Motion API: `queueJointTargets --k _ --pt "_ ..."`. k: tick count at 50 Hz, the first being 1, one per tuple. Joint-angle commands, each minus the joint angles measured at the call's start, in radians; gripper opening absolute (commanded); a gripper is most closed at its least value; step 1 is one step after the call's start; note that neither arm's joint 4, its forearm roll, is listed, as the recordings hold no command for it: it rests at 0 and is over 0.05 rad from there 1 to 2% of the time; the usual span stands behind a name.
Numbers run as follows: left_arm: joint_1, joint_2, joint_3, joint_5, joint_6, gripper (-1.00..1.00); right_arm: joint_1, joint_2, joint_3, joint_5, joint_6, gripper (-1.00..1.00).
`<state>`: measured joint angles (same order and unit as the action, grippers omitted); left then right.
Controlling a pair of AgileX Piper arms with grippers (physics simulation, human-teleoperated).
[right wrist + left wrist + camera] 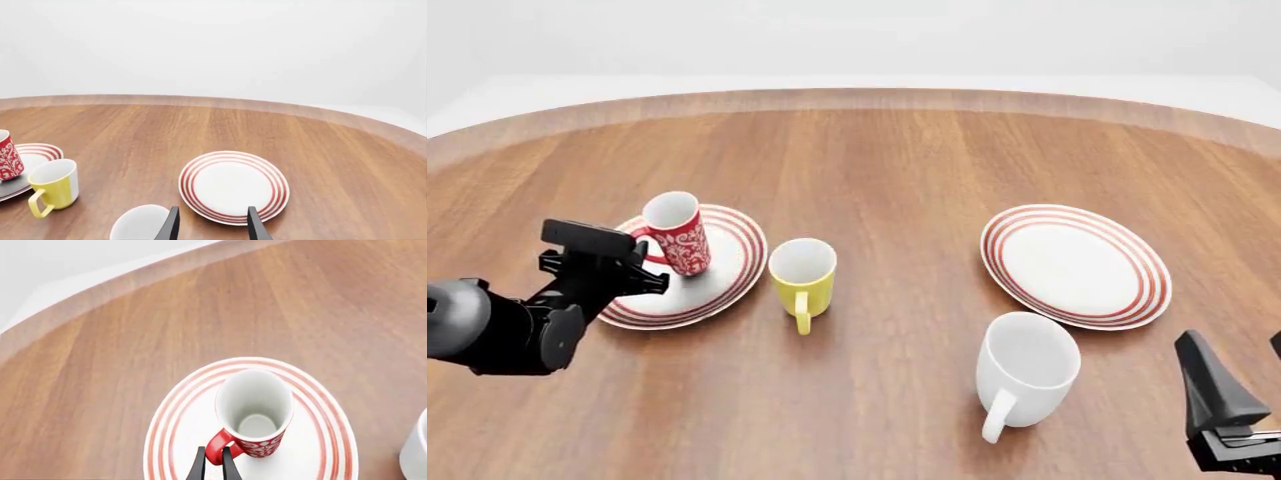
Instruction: Put the red mug on the left plate.
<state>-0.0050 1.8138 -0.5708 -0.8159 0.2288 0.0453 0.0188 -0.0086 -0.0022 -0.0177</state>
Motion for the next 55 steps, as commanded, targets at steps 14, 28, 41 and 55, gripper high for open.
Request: queueJointTargets --k 14,28,41,55 --pt "0.007 0.016 -0.007 -0.004 0.007 -1.00 0.000 -0.004 0.004 0.000 0.000 1.00" --pt "0.008 0.021 -0.013 0.006 0.007 -1.00 0.000 0.005 0.004 -0.009 0.001 1.00" --pt "0.007 0.022 -0.012 0.008 0.000 1.00 0.000 -0.003 0.003 -0.001 0.000 1.00" --pt "0.012 0.019 -0.015 0.015 -0.002 1.00 0.000 -0.003 0.001 0.001 0.000 1.00"
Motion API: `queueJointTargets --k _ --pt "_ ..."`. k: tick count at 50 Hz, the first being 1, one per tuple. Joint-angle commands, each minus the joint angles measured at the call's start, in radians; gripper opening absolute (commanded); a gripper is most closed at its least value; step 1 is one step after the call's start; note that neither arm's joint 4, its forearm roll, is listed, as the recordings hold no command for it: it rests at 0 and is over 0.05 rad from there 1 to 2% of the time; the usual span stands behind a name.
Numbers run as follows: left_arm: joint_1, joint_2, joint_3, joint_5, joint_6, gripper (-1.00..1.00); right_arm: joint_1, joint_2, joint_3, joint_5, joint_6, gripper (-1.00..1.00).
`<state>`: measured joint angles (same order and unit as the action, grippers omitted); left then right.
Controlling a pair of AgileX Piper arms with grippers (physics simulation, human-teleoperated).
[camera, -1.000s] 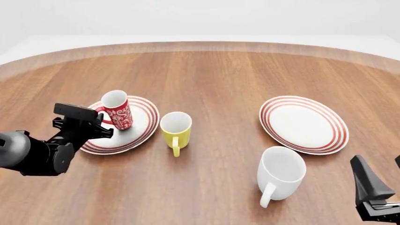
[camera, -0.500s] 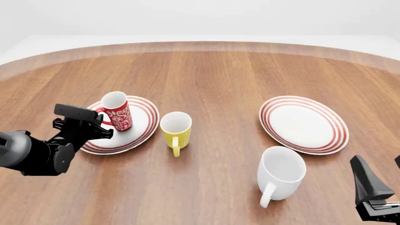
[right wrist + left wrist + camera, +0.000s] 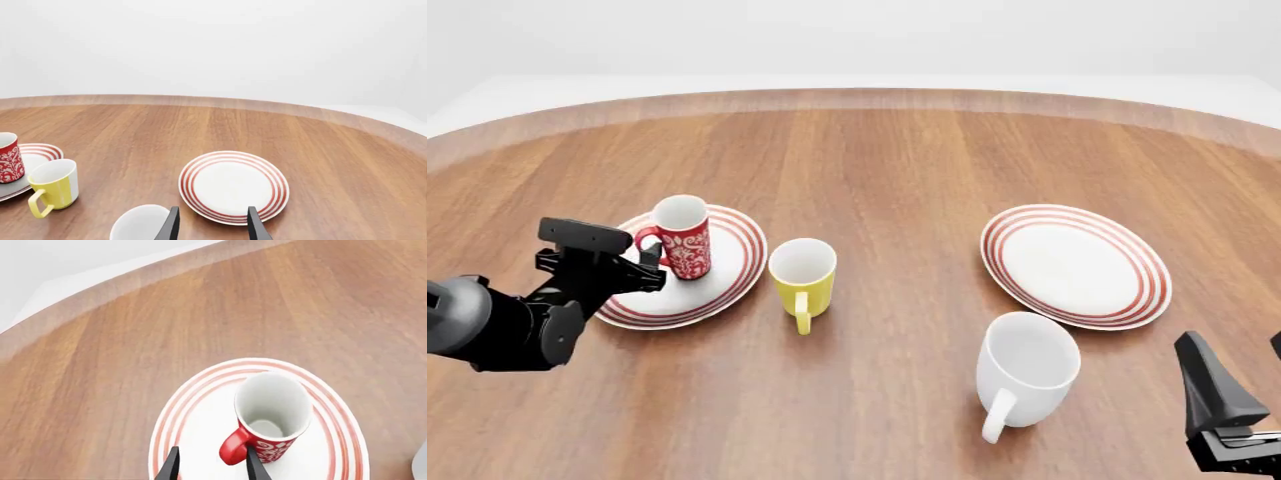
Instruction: Put the red mug on the left plate.
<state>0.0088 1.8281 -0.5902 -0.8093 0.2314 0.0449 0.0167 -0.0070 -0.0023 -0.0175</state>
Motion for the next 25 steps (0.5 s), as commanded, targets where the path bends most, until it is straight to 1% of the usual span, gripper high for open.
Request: queueJointTargets --k 1,15,20,25 --pt "-0.001 0.005 0.005 0.009 -0.005 1.00 0.000 -0.001 -0.001 0.002 0.000 1.00" --pt "0.004 -0.031 0.031 0.017 0.002 1.00 0.000 -0.001 -0.001 0.002 0.000 1.00" --pt "0.017 -0.030 0.034 0.019 0.009 1.00 0.000 -0.003 -0.009 0.009 -0.003 1.00" --pt "0.028 -0.029 0.034 0.022 0.013 1.00 -0.001 0.004 0.001 -0.007 -0.004 1.00"
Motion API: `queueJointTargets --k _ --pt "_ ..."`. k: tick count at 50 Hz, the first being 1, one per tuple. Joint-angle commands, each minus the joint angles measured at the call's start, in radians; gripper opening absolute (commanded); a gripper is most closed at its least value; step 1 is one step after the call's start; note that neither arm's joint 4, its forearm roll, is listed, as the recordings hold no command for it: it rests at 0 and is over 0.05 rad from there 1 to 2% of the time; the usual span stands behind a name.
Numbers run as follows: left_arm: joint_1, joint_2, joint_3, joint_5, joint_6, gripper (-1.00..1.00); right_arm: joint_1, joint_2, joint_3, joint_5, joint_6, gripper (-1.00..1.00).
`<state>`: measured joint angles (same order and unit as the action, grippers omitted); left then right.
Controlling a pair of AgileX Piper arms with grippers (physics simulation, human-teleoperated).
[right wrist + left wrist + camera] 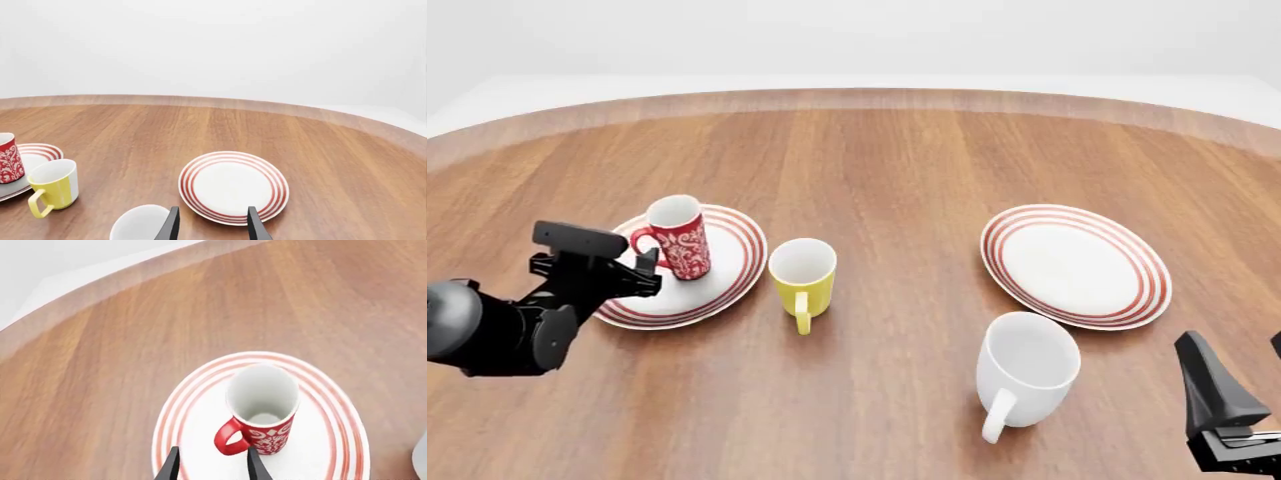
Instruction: Put the red mug on the left plate.
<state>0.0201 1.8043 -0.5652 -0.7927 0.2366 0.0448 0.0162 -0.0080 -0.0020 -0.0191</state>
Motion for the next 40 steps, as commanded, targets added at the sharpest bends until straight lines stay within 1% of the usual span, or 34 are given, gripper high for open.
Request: queueJointTargets --k 1,11,20,26,32,40 --pt "0.019 -0.006 0.010 0.005 0.009 1.00 0.000 0.003 -0.003 -0.001 -0.002 1.00" --pt "0.034 -0.020 0.025 0.005 0.022 1.00 0.000 0.031 0.004 -0.034 -0.002 1.00" --pt "0.028 -0.033 0.037 0.003 0.017 1.00 0.001 0.022 0.003 -0.025 -0.002 1.00" --pt "-0.003 -0.044 0.042 0.004 0.007 1.00 0.002 0.024 0.004 -0.027 -0.003 1.00" --pt "-0.007 -0.051 0.052 -0.001 0.001 1.00 0.002 0.020 0.004 -0.023 -0.004 1.00" --pt "-0.038 -0.065 0.072 -0.013 -0.001 1.00 0.003 -0.003 0.003 -0.001 -0.005 1.00"
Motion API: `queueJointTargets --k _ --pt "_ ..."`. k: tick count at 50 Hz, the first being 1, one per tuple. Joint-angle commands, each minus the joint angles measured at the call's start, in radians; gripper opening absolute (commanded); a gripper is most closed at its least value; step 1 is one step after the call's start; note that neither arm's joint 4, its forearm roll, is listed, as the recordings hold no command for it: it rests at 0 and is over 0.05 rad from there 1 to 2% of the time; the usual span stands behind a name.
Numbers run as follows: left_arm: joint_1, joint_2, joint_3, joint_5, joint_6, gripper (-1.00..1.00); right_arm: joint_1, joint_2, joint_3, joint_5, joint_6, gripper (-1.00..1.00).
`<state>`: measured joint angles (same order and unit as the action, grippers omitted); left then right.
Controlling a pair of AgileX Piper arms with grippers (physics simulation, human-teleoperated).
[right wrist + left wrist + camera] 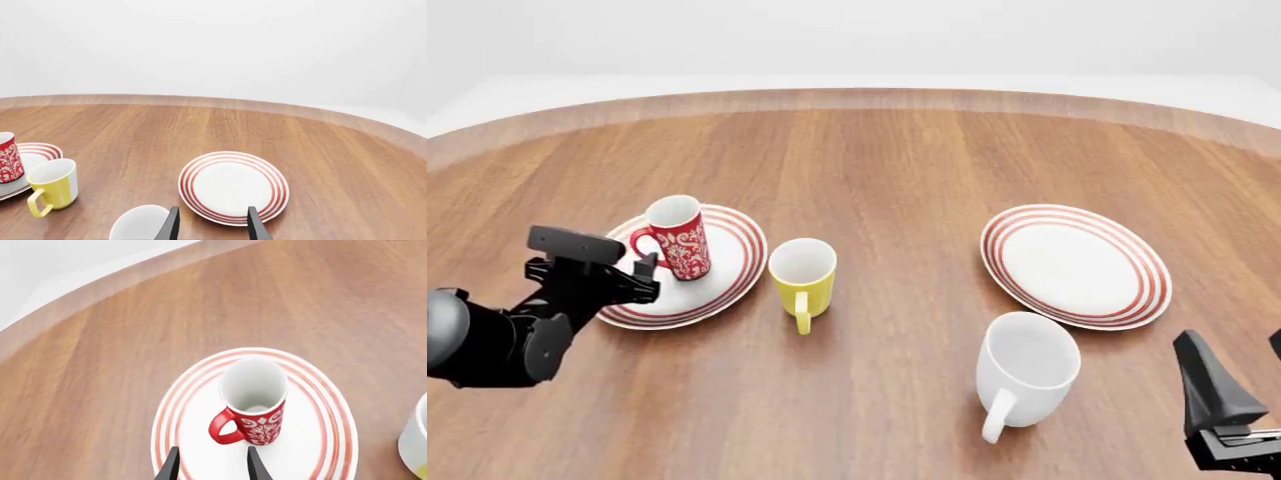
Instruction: Put the red mug on the left plate.
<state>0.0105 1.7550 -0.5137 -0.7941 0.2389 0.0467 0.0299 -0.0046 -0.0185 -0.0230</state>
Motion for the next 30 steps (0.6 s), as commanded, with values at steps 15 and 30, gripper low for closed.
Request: queueJointTargets --k 15,30 --pt "-0.055 -0.041 0.038 -0.020 -0.013 1.00 0.002 -0.018 -0.002 0.019 -0.002 1.00" --pt "-0.104 -0.067 0.063 -0.032 -0.024 1.00 0.002 -0.018 -0.002 0.019 -0.002 1.00"
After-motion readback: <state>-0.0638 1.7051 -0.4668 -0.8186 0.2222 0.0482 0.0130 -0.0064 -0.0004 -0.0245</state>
